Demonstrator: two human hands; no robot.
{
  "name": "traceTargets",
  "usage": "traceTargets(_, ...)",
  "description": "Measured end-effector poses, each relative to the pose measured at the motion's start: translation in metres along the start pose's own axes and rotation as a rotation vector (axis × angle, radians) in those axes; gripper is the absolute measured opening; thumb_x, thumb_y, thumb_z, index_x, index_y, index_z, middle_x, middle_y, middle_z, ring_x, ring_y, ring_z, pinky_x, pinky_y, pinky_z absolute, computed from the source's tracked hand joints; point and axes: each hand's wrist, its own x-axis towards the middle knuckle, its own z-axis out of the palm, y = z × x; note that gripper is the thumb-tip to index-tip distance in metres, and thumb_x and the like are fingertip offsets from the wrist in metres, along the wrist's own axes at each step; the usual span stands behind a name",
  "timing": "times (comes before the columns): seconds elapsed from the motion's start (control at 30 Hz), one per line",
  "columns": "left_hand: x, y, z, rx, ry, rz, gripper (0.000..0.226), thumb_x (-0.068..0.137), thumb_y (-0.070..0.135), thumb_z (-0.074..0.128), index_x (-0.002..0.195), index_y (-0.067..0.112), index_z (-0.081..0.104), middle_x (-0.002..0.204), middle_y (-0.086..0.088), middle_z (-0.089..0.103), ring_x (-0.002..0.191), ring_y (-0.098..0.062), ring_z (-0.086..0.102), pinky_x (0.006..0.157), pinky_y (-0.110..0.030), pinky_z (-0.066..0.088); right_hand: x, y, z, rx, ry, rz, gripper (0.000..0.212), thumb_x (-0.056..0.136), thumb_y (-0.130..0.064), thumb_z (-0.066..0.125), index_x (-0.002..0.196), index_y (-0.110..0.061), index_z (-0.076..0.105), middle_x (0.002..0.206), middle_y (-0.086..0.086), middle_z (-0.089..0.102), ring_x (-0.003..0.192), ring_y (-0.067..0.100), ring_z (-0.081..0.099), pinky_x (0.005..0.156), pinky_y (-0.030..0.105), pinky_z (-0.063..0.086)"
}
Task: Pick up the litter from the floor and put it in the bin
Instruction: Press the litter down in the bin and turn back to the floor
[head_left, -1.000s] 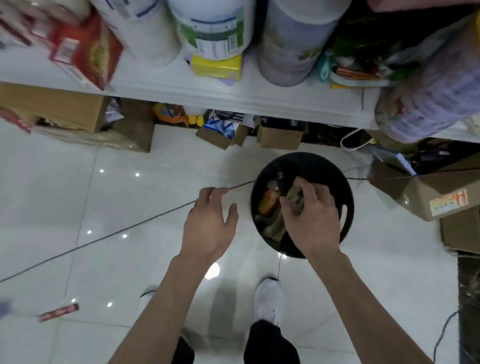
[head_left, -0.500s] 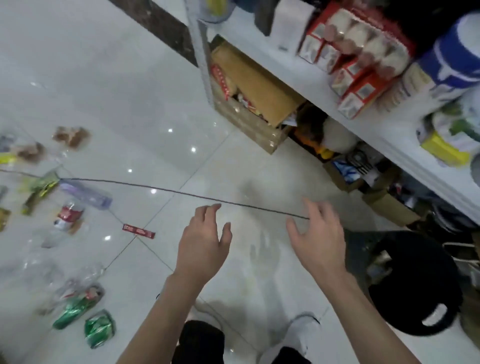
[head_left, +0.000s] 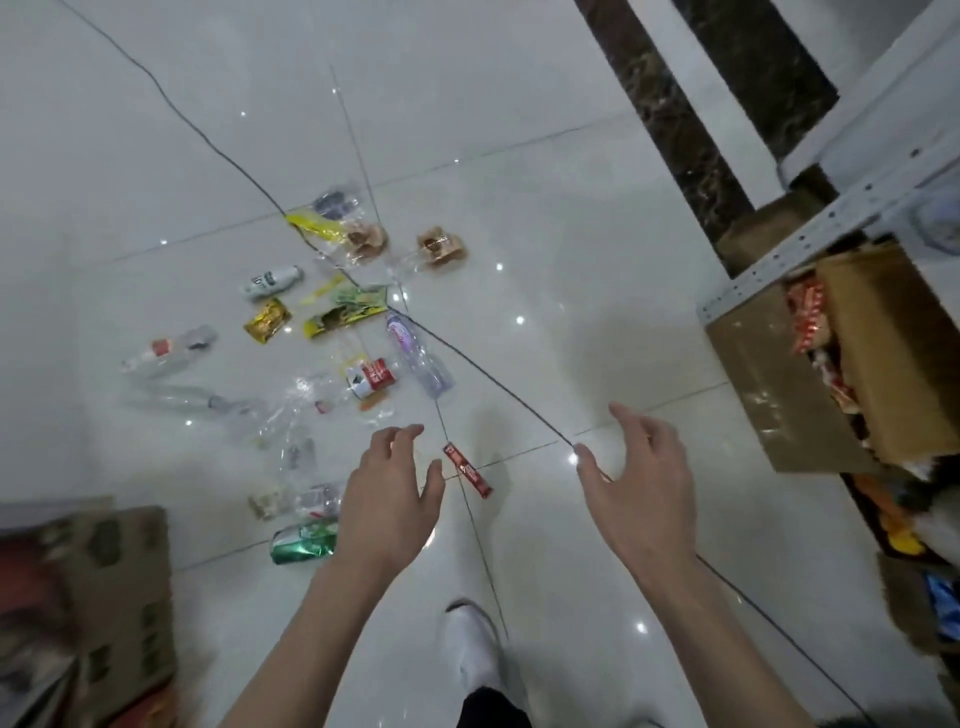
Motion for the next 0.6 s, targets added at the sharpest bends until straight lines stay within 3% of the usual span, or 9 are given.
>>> traceTargets(0.3,0.080,-0.089,0.005,0.023,0.053,-0.195,0.049,0.095,0.035,0.052,0.139,0.016,0.043,0.138,-0.012,0.043,0.113,-0.033,0.054,0.092,-0.043,0.047,0.063,-0.049,0.101,-0.040,-0.197,-0.140,0.060,0.090,-0.045,0.061,0.144,-0.028,0.044,0.133,0.002,0.046,0.120,0.019,0.045,0.102,0.039,0.040)
traceTargets(0.6,0.198,-0.190,0.095,0.131,0.109,-0.242,0.059,0.089,0.033,0.061,0.140,0.011,0.042,0.136,-0.016,0.045,0.115,-0.037,0.052,0.091,-0.046,0.047,0.174,-0.050,0.255,-0.138,-0.281,-0.362,0.061,0.090,-0.047,0.059,0.145,-0.027,0.041,0.134,0.004,0.045,0.120,0.022,0.046,0.099,0.039,0.039)
